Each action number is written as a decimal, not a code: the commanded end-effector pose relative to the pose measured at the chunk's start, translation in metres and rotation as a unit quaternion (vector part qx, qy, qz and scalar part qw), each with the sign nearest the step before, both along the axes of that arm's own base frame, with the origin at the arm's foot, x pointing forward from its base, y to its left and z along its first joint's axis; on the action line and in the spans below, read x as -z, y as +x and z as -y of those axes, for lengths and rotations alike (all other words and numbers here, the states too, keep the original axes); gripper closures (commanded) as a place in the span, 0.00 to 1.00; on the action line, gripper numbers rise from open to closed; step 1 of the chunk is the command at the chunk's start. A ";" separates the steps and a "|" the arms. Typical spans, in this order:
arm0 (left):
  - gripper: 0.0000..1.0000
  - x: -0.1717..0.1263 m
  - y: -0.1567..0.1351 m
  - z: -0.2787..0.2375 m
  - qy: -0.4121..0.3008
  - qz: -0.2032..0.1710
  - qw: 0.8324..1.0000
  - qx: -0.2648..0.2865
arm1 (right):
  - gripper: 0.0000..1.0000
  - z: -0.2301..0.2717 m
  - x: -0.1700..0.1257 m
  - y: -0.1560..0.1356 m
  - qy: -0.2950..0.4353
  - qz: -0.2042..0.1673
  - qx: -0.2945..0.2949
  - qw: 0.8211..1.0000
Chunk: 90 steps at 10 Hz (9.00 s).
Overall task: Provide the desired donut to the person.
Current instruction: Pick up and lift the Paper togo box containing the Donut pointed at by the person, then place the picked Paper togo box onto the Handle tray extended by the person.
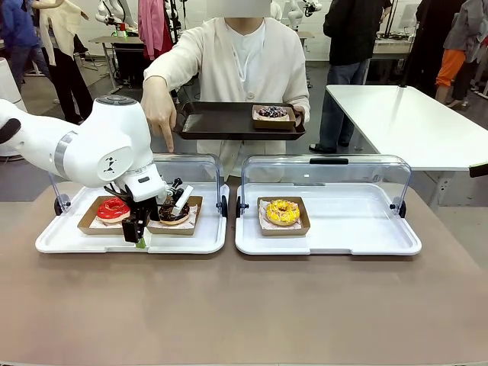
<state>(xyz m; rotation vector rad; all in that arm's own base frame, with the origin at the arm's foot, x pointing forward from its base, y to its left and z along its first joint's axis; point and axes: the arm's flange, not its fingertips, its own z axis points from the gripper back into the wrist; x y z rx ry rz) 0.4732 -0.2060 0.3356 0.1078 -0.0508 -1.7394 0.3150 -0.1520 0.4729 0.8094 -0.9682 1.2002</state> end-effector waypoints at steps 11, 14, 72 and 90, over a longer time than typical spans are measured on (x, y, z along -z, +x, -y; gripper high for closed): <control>0.29 -0.001 0.014 -0.009 -0.019 0.003 1.000 -0.005 | 0.00 0.001 0.000 0.002 0.002 0.006 0.000 1.000; 0.94 0.004 0.014 -0.009 -0.019 -0.002 1.000 -0.001 | 0.00 0.001 0.000 0.002 0.002 0.006 0.000 1.000; 0.88 -0.233 0.077 0.026 -0.062 -0.002 0.998 -0.015 | 0.00 0.001 0.000 0.002 0.002 0.006 0.000 1.000; 0.00 -0.245 -0.041 -0.015 -0.065 0.021 0.998 -0.006 | 0.00 0.001 0.000 0.002 0.002 0.006 0.000 1.000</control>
